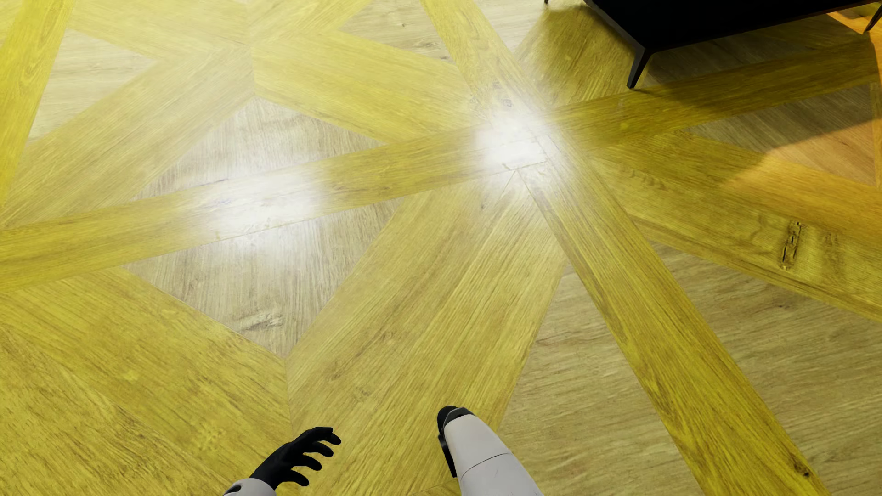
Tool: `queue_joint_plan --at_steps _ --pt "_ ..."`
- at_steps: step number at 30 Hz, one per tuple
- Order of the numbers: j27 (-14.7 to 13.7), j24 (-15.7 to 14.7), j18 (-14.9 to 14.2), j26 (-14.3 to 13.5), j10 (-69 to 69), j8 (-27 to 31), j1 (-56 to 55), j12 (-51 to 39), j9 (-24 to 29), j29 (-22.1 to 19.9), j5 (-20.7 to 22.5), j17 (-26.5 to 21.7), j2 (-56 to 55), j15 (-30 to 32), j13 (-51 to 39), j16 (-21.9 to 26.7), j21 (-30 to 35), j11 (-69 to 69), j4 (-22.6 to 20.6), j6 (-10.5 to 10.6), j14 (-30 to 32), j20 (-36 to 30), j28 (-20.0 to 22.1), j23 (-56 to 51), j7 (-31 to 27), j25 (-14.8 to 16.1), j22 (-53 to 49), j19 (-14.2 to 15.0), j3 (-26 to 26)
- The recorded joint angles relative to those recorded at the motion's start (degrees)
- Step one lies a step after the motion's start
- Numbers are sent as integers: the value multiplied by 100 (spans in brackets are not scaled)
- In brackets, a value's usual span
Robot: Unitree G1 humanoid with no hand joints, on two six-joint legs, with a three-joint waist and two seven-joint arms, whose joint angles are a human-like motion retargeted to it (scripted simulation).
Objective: Walk to the dark shelves
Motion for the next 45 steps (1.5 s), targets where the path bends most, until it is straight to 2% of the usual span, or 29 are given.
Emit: queue_joint_plan --at_steps 2,3,4,5,7,10,11,13,14,15,16,17,19,21,23,25,28,29,30,31,32,34,35,37,39,41,42,44,45 --pt "0 0 0 0 1387 0 -377 189 -7 0 174 15 -53 -8 -185 -223 83 1185 319 230 1782 -443 0 271 0 0 590 0 32" --pt "0 0 0 0 2490 0 -713 334 167 0 365 115 310 -286 -343 -230 69 1626 403 211 2651 -676 0 310 0 0 774 0 271" --pt "0 0 0 0 3694 0 -1233 481 276 0 572 244 822 -578 -498 -225 9 1695 416 134 3000 -877 0 204 0 0 910 0 636" --pt "0 0 0 0 4883 0 -1832 610 317 0 748 361 1374 -746 -695 -259 90 1545 399 70 2653 -1061 0 88 0 0 1055 0 1135" --pt "0 0 0 0 5209 0 -3204 1210 215 0 794 440 2686 -648 -825 -439 -298 688 114 -135 2311 -1106 0 -874 0 0 1421 0 1964" --pt "0 0 0 0 2532 0 -4595 1951 196 0 646 344 4720 -413 -1234 -379 -741 -659 -134 -289 3080 -1493 0 -2250 0 0 1692 0 3150" --pt "0 0 0 0 1455 0 -4897 2142 189 0 560 263 5247 -505 -1470 -321 -937 -938 -143 -312 2801 -1608 0 -2605 0 0 1707 0 3467" --pt "0 0 0 0 265 0 -5406 2465 111 0 376 79 6106 -837 -1958 -185 -1184 -1211 -71 -379 503 -1747 0 -3094 0 0 1711 0 3996" --pt "0 0 0 0 315 0 -5645 2568 105 0 201 21 6410 -826 -2109 -147 -1388 -1185 27 -418 -146 -1792 0 -3206 0 0 1790 0 4302" --pt "0 0 0 0 404 0 -5837 2631 120 0 -28 -6 6616 -502 -2160 -162 -1568 -1024 99 -441 273 -1788 0 -3199 0 0 1944 0 4615" --pt "0 0 0 0 676 0 -6008 2682 98 0 -230 1 6692 240 -2109 -213 -1608 -694 86 -471 1481 -1750 0 -3082 0 0 2100 0 4780" --pt "0 0 0 0 1144 0 -6321 2767 -52 0 -570 88 6518 1560 -2021 -294 -1591 -143 -120 -689 3189 -1683 0 -2909 0 0 2294 0 4778" --pt "0 0 0 0 1844 0 -5736 2446 47 0 -534 310 5707 2557 -1686 -352 -1290 1888 -599 -782 3042 -1804 0 -2169 0 0 2403 0 4057" --pt "0 0 0 0 1428 0 -4462 2000 154 0 -347 459 4525 1199 -1339 -391 -652 3553 -954 -722 2411 -1493 0 -1421 0 0 2063 0 3278" --pt "0 0 0 0 705 0 -3016 1499 192 0 -32 513 3379 147 -844 -379 -82 3608 -970 -494 1592 -946 0 -688 0 0 1443 0 2482" --pt "0 0 0 0 119 0 -1850 1023 159 0 56 487 2431 108 -312 -351 200 2206 -719 -307 665 -142 0 -156 0 0 668 0 1764" --pt "0 0 0 0 -110 0 -855 326 -94 0 -82 393 1764 346 370 -95 -9 -913 -332 -159 -247 641 0 154 0 0 -521 0 906" --pt "0 0 0 0 -65 0 -658 200 -197 0 -138 361 1572 743 528 7 -158 -2063 -203 -149 -270 861 0 223 0 0 -814 0 690" --pt "0 0 0 0 86 0 -439 150 -234 0 -169 323 1394 586 630 68 -217 -1888 -11 -138 -117 1068 0 319 0 0 -981 0 485" --pt "0 0 0 0 425 0 -260 188 -238 0 -119 286 1293 247 686 64 -263 -651 186 -93 274 1200 0 439 0 0 -1003 0 318" --pt "0 0 0 0 1080 0 -323 285 -296 0 37 259 1128 526 688 -13 -273 29 374 41 987 1228 0 574 0 0 -906 0 290" --pt "0 0 0 0 3167 0 -901 573 -181 0 552 264 1473 203 414 -221 -144 1033 632 246 2705 868 0 810 0 0 -349 0 573" --pt "0 0 0 0 4557 0 -1429 612 -86 0 762 310 1956 -127 270 -292 -144 1084 628 256 2901 435 0 640 0 0 35 0 744" --pt "0 0 0 0 5325 0 -2618 824 8 0 887 474 3101 -113 -123 -475 -254 423 272 -40 2402 -317 0 -204 0 0 1036 0 1567" --pt "0 0 0 0 4224 0 -3575 1334 72 0 848 543 4239 -27 -513 -603 -535 -280 -31 -297 2872 -799 0 -1336 0 0 1819 0 2336" --pt "0 0 0 0 1915 0 -4237 1802 70 0 660 518 5124 -43 -970 -538 -820 -752 -132 -454 3328 -1485 0 -2477 0 0 2256 0 2983" --pt "0 0 0 0 908 0 -4450 2049 31 0 602 470 5498 -176 -1196 -520 -999 -908 -71 -463 2528 -1647 0 -2950 0 0 2383 0 3242" --pt "0 0 0 0 267 0 -4871 2434 -49 0 464 341 5979 -399 -1624 -442 -1340 -907 161 -414 -20 -1868 0 -3553 0 0 2421 0 3764" --pt "0 0 0 0 320 0 -4998 2571 -38 0 362 308 6246 -321 -1697 -401 -1528 -840 226 -400 -194 -1913 0 -3698 0 0 2445 0 4029"
